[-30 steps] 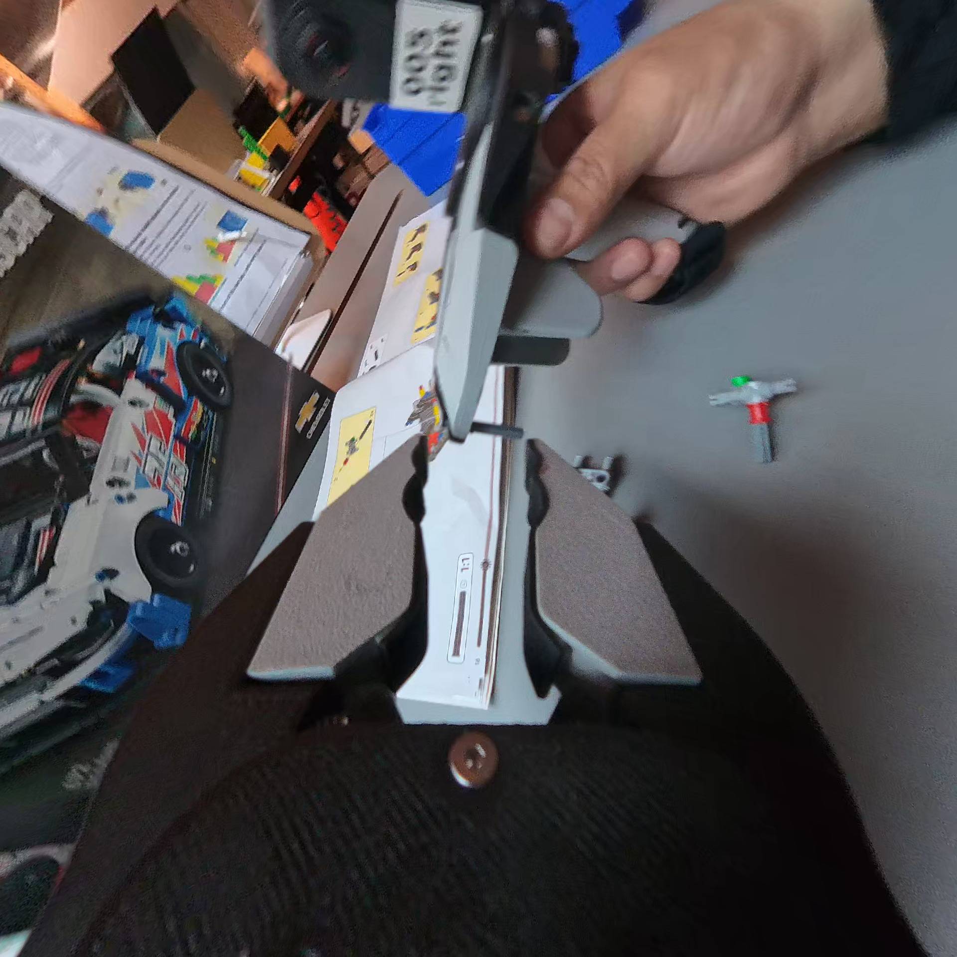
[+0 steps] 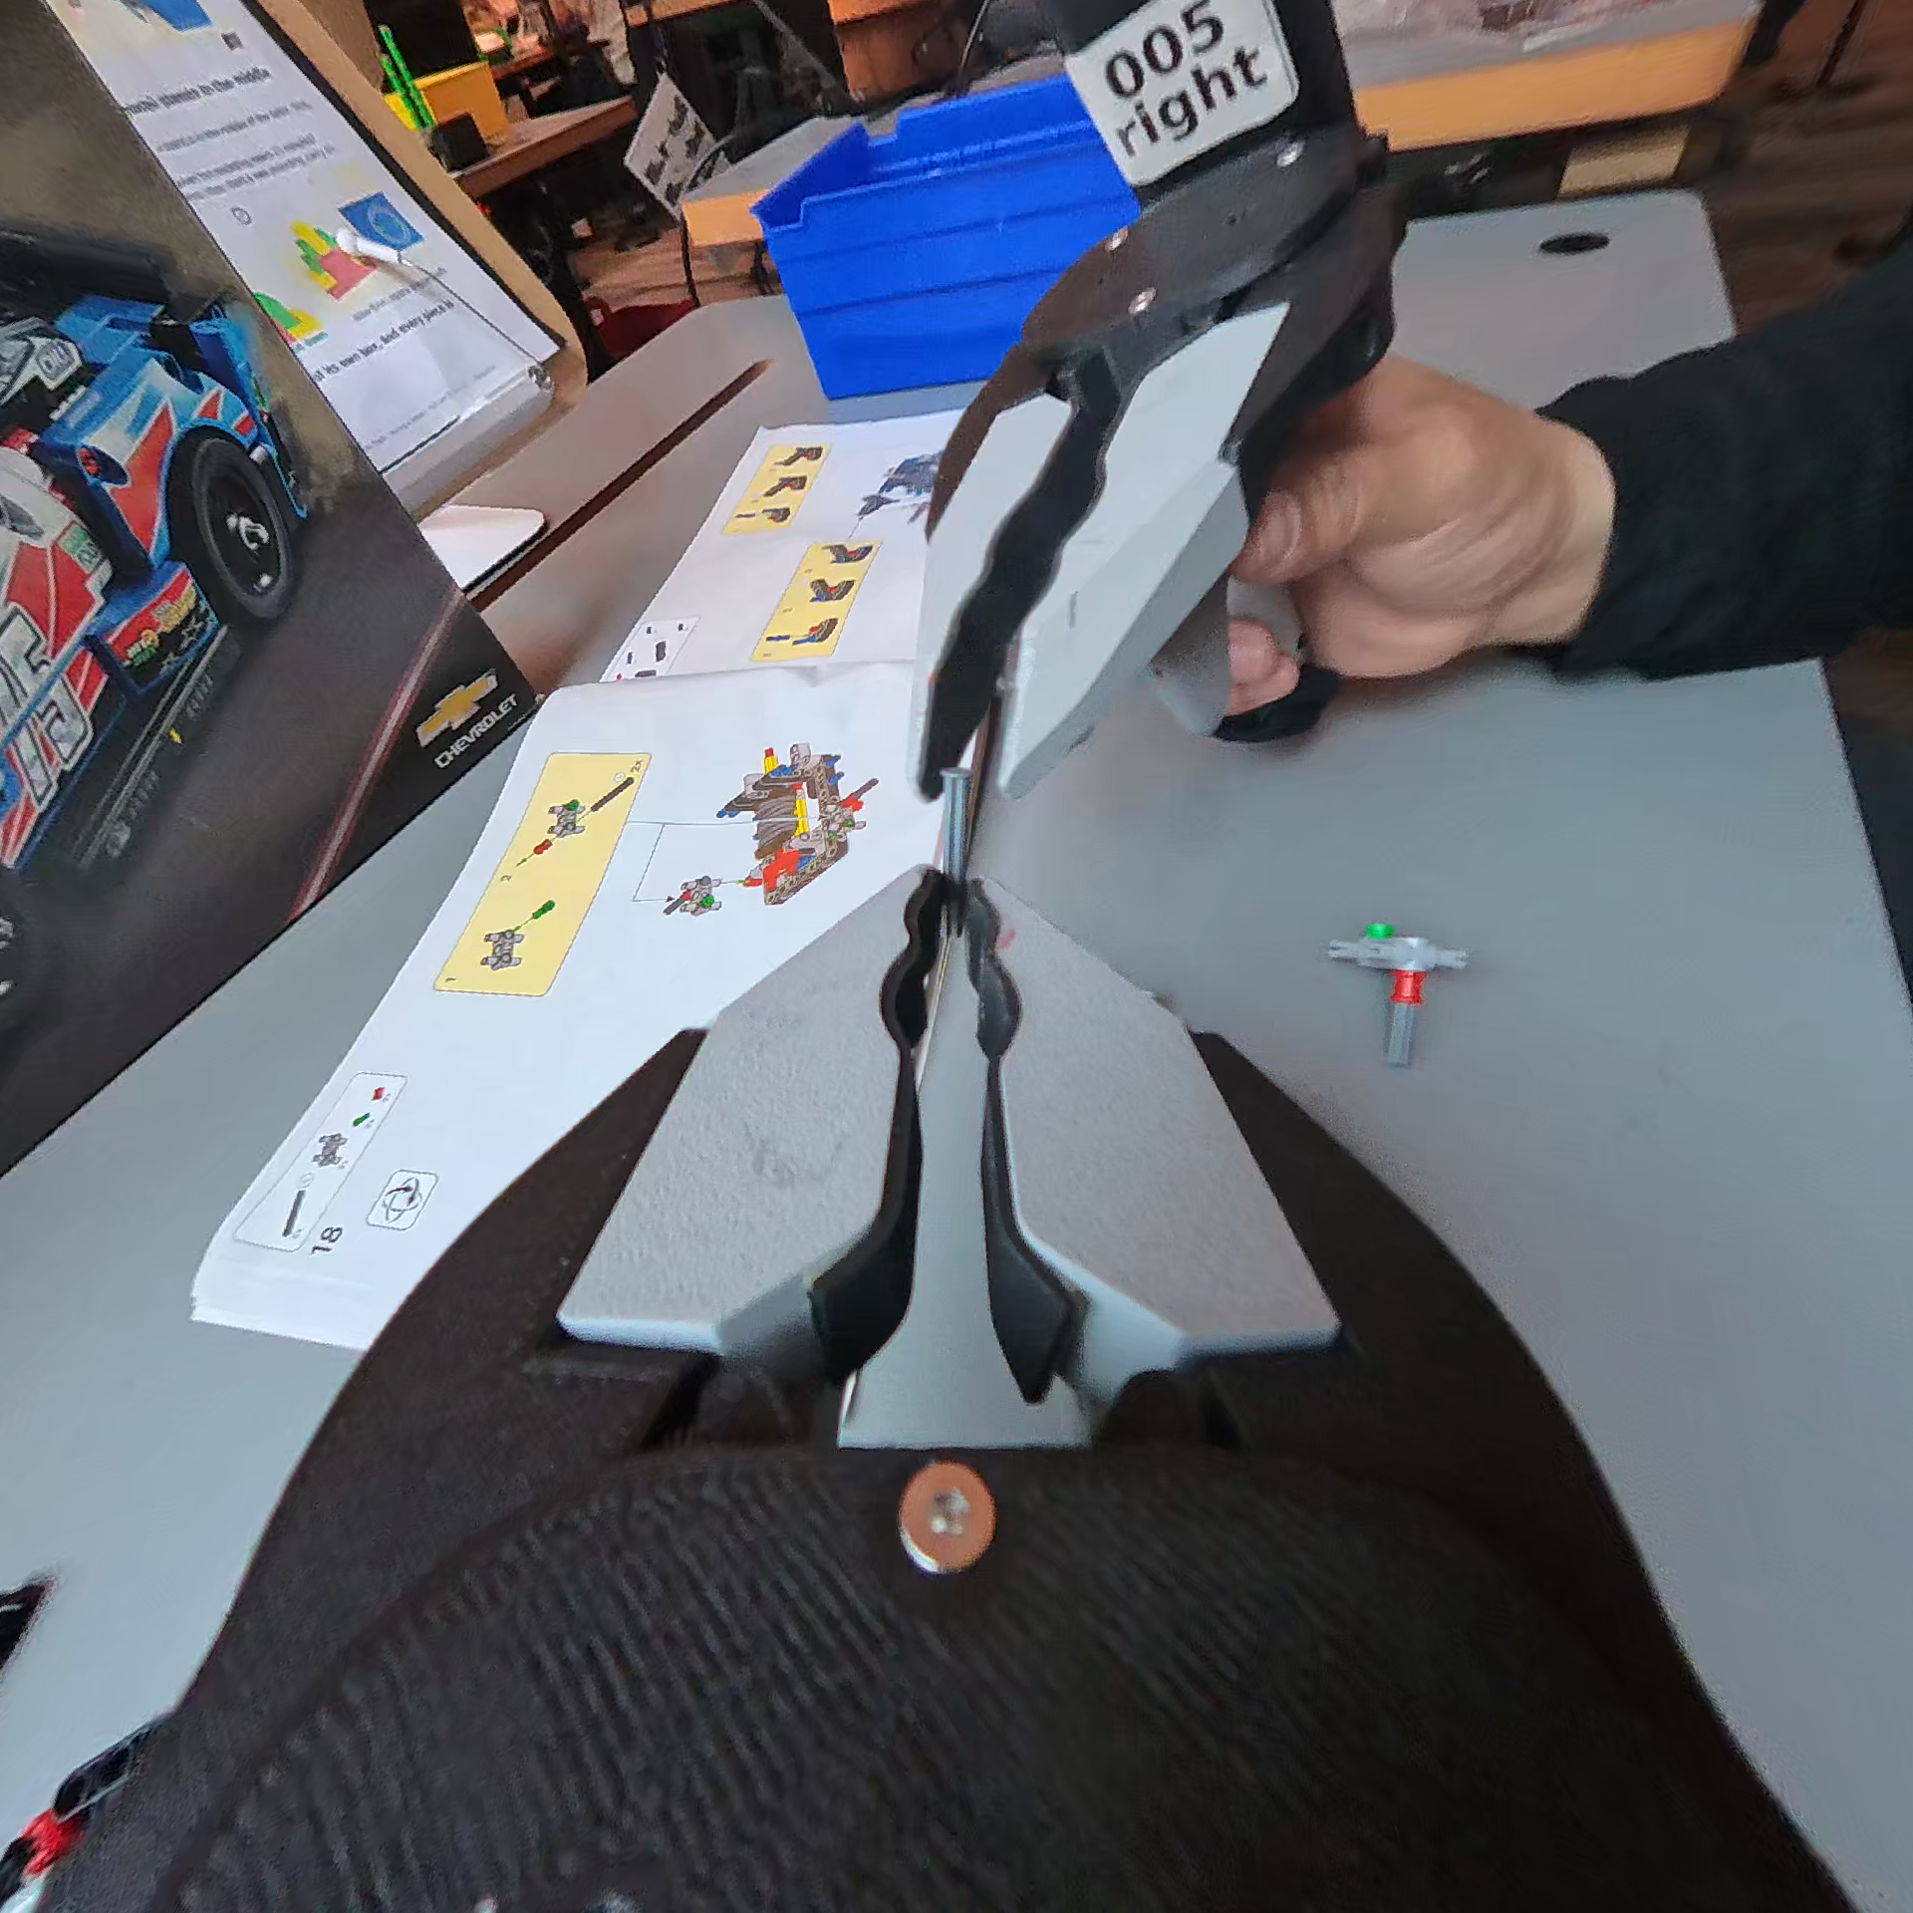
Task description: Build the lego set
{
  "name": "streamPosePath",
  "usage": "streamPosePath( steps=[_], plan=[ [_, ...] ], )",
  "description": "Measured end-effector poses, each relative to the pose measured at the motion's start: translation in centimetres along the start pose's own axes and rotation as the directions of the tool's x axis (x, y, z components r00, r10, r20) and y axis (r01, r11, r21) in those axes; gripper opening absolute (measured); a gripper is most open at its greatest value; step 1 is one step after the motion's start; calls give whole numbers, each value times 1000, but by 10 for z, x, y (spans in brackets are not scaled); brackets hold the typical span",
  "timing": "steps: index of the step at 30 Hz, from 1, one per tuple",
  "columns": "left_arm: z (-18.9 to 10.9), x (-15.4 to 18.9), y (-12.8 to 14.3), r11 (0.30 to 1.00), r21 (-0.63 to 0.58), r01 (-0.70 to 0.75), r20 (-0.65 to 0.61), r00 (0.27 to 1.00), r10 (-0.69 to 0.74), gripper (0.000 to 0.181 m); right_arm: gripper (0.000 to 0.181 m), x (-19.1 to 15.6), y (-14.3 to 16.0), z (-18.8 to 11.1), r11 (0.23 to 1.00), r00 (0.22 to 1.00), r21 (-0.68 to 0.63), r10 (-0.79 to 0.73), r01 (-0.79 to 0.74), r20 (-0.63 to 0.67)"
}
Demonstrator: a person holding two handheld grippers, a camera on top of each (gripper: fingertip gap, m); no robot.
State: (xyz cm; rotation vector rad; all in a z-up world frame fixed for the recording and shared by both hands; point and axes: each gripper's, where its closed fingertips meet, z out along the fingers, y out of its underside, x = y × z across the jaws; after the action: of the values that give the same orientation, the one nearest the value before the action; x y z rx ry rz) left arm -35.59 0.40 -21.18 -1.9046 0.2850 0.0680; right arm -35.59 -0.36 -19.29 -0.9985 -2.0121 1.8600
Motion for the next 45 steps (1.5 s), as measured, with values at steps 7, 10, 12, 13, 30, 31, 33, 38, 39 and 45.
streamPosePath(
  steps=[7,10,12,13,30,31,33,38,39,45],
  plan=[
    [6,5,10,997,-62,-40,-7,999,40,2,3,3,10,4,996,998,-81,-50,46,-41],
    [8,6,12,997,-74,-34,-17,999,33,2,2,4,14,4,990,995,-120,-80,73,-54],
    [10,10,13,998,-68,6,-49,999,-10,2,2,5,17,1,984,992,-151,-107,95,-74],
    [10,10,15,997,-80,25,-60,998,-29,3,2,7,17,-1,981,989,-166,-117,101,-87],
    [20,38,58,950,-311,43,-247,961,-124,4,2,-3,76,-4,870,977,-464,-210,170,-36],
    [21,40,60,947,-320,38,-254,959,-124,4,2,-3,76,-4,872,978,-460,-207,167,-37],
    [21,42,63,941,-337,17,-260,959,-111,4,2,-3,76,-4,869,978,-466,-205,165,-36],
    [23,46,69,929,-371,-15,-266,960,-91,6,2,-3,76,-5,866,976,-470,-216,172,-41],
    [23,46,69,928,-372,-11,-266,959,-95,6,2,-3,76,-4,861,974,-476,-224,179,-40],
    [25,47,68,925,-379,9,-272,955,-120,2,2,-4,78,-1,788,947,-564,-319,246,-33]
  ],
)
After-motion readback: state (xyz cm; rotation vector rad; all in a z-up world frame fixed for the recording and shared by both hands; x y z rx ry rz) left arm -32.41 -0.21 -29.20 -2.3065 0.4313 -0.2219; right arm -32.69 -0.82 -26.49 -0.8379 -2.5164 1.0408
